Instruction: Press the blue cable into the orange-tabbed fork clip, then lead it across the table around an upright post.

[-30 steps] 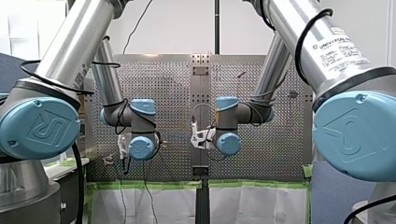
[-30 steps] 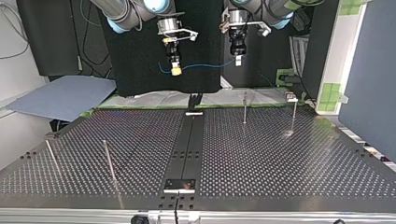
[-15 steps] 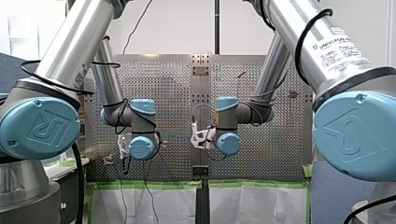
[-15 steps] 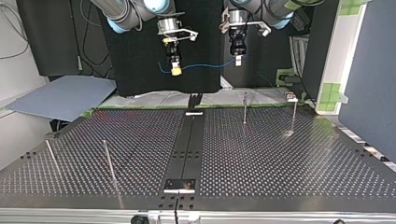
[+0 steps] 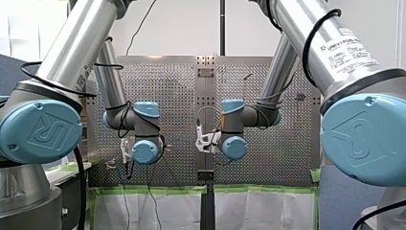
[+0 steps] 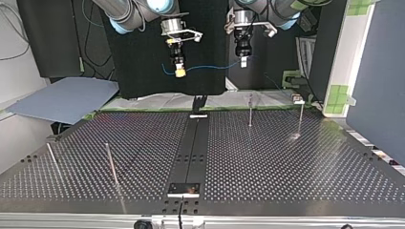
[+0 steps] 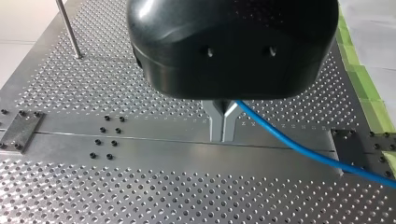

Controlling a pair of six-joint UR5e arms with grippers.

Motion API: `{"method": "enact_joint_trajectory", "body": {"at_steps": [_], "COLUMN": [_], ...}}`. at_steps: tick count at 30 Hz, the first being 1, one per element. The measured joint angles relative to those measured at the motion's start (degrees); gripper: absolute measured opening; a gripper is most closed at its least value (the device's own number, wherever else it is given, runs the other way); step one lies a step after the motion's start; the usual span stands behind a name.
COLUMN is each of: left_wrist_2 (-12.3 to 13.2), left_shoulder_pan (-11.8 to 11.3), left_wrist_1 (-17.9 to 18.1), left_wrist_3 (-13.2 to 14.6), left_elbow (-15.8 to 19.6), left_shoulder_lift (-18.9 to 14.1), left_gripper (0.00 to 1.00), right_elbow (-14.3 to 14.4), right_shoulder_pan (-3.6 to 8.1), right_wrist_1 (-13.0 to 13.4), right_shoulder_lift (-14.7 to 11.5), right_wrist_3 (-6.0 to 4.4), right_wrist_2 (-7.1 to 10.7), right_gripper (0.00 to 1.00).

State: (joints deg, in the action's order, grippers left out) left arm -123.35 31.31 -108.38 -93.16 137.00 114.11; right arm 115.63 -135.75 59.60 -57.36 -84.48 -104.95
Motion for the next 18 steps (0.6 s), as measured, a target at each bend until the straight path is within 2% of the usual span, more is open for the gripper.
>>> {"method": "enact_joint_trajectory", "body": {"at_steps": [18], "left_wrist_2": [-0.1], "left_shoulder_pan": [0.3], "left_wrist_1": [0.0], "left_wrist_3": [0.2], "left_elbow": [0.5], "left_shoulder_lift": [0.4], "left_gripper": [0.0], "right_elbow": [0.0], "right_shoulder_pan": [0.0], "right_wrist_1": [-0.1], "right_shoulder_lift": [-0.1], "right_wrist_3": [0.0], "right_wrist_2": [0.0], "right_gripper": [0.0]}}
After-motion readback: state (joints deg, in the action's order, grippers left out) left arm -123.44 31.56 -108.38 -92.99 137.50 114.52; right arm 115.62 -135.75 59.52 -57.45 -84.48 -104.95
